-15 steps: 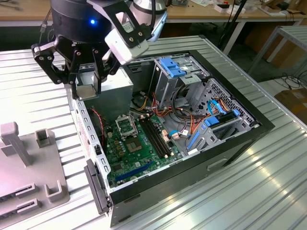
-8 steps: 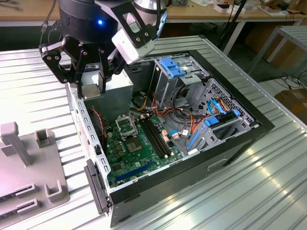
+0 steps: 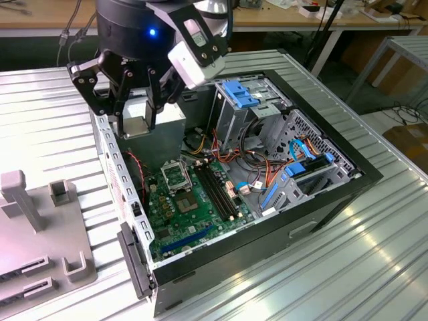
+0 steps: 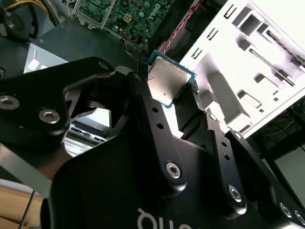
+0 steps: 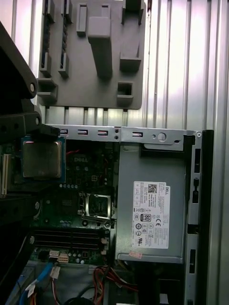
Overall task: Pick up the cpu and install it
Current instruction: 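Pick up the cpu and move it towards the insertion slot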
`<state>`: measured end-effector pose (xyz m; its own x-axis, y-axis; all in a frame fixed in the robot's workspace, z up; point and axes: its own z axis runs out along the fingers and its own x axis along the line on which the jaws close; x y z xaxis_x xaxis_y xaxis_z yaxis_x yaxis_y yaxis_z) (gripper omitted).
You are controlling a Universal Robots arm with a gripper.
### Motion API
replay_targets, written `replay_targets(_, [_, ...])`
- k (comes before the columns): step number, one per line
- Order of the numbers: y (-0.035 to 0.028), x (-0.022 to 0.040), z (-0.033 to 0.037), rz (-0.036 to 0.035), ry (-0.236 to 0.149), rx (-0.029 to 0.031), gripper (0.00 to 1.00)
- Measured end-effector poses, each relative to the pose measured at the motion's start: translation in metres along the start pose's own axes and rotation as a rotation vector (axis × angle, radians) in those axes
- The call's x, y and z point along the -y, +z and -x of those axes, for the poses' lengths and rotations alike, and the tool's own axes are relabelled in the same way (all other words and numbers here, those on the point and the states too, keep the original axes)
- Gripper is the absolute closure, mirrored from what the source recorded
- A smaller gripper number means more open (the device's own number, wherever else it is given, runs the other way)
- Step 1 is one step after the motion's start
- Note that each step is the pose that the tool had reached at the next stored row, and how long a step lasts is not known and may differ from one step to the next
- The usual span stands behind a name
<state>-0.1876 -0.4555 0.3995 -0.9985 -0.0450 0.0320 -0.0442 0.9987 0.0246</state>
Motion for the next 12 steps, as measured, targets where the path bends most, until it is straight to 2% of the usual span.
replay_targets(4, [0.0013,0.0003,0.006,-0.0003,0.0,0.0021,0.53])
replay_targets(9, [0.0046,0.0006,0.0095,-0.0012,-0.001,0.0193,0.53])
replay_targets(12, [0.006,0.0008,0.0154,-0.0012,0.0,0.0209,0.53])
